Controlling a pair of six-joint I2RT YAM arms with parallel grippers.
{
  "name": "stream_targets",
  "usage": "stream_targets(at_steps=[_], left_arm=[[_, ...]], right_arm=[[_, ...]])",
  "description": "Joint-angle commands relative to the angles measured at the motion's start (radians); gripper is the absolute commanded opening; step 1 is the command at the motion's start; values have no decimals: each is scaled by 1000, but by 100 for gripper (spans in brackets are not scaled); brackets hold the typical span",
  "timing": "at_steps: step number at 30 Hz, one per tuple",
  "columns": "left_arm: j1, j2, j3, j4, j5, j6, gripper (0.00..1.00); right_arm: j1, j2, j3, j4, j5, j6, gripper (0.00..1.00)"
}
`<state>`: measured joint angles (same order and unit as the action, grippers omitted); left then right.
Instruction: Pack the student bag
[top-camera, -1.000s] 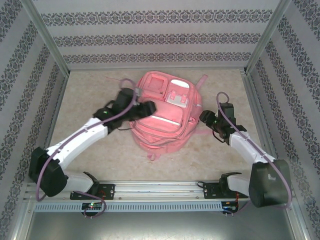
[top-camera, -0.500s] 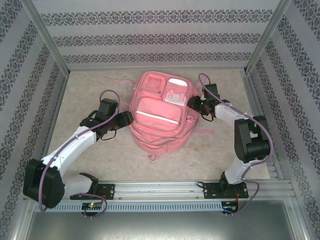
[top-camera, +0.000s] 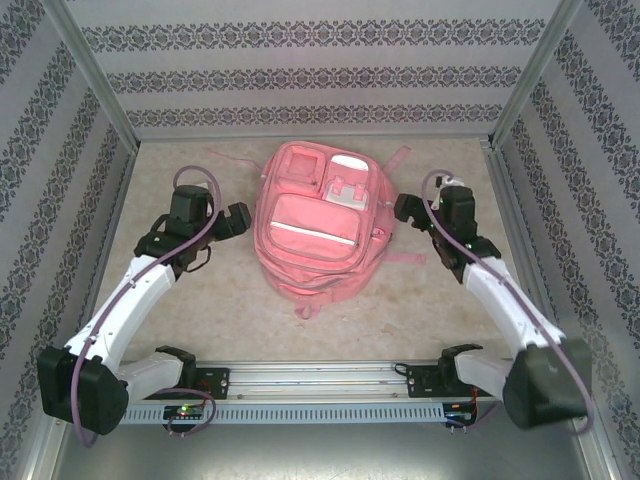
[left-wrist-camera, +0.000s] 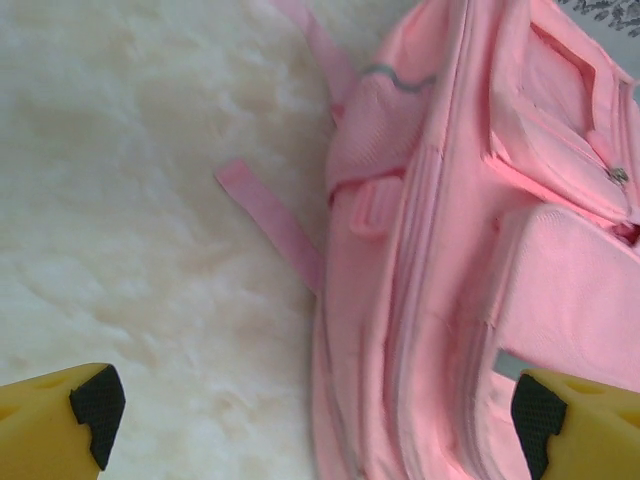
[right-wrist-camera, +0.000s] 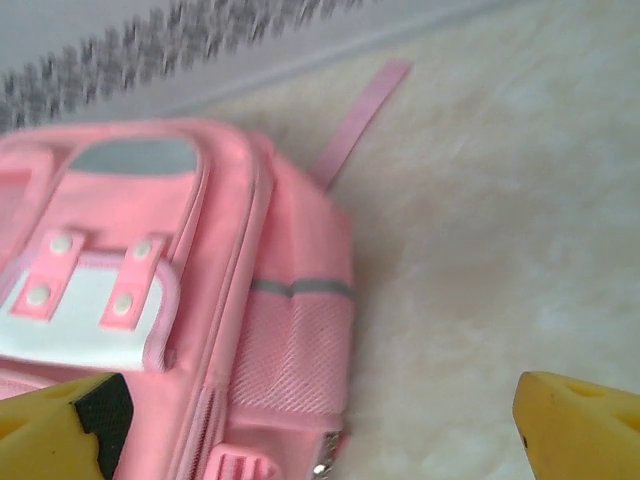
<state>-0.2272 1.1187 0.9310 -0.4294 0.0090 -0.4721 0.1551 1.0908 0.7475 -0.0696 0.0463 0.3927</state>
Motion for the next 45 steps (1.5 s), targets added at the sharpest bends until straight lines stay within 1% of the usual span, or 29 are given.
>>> stream_targets(at_steps=[1,2,3,4,5,7,8,9,12,13,14,15,16,17,19,20,22,24,26,28,31,34,36,38,40,41,43,45], left_arm=[[15,-45,-94,224,-124,244,100],[19,-64,-164,340,-138,299,100],[25,-93,-249,465,-180,326,100],[35,-116,-313,557,-202,350,100],[46,-122,-337,579,-198,373,100],[69,-99,-357,549,-200,406,100],[77,-94,-381,556,-216,392,100],[89,-98,-420,593,-228,385,100],[119,-143,-560,812,-189,487,100],[125,-153,-581,843,-202,471,100],[126,-163,-583,840,-203,457,100],[127,-163,-584,837,-181,458,100],[126,-152,-591,848,-160,470,100],[127,-134,-608,869,-171,469,100],[130,-91,-660,941,-262,430,100],[136,-75,-686,974,-270,427,100],[138,-47,-701,1017,-261,433,100],[139,-30,-687,1025,-225,445,100],[140,2,-688,1057,-224,451,100],[142,2,-682,1045,-207,461,100],[143,3,-684,1046,-210,459,100],[147,17,-682,1068,-197,464,100],[150,23,-695,1106,-174,468,100],[150,25,-708,1144,-144,472,100],[153,35,-709,1160,-119,474,100],[156,57,-723,1225,-88,482,100],[163,117,-754,1378,-59,474,100],[167,227,-778,1579,-67,502,100]], right_arm=[[4,-112,-116,175,222,-78,98],[3,-150,-182,286,234,-109,98],[4,-167,-246,401,263,-136,98],[2,-167,-281,463,298,-130,98],[0,-163,-287,480,298,-141,98],[8,-163,-275,460,208,-255,98],[18,-160,-275,460,191,-296,98],[28,-156,-288,478,189,-329,98],[32,-129,-382,628,146,-368,98],[33,-104,-421,679,125,-370,98],[38,-81,-441,699,117,-385,98],[48,-56,-448,695,123,-420,98],[62,-36,-453,685,160,-456,98],[70,-13,-459,685,224,-465,98],[72,25,-469,694,324,-457,98],[68,26,-483,712,342,-452,98],[59,23,-508,746,328,-448,98],[49,29,-515,742,329,-443,98],[35,25,-520,746,316,-433,98],[29,18,-523,745,292,-426,98],[21,17,-528,758,262,-406,98],[14,32,-522,767,214,-413,98],[9,37,-527,783,199,-409,98],[-4,48,-543,844,166,-397,98],[-12,46,-540,829,155,-393,98],[-18,44,-538,826,139,-392,98],[-26,53,-535,835,113,-393,98],[-43,100,-580,1001,70,-394,98]])
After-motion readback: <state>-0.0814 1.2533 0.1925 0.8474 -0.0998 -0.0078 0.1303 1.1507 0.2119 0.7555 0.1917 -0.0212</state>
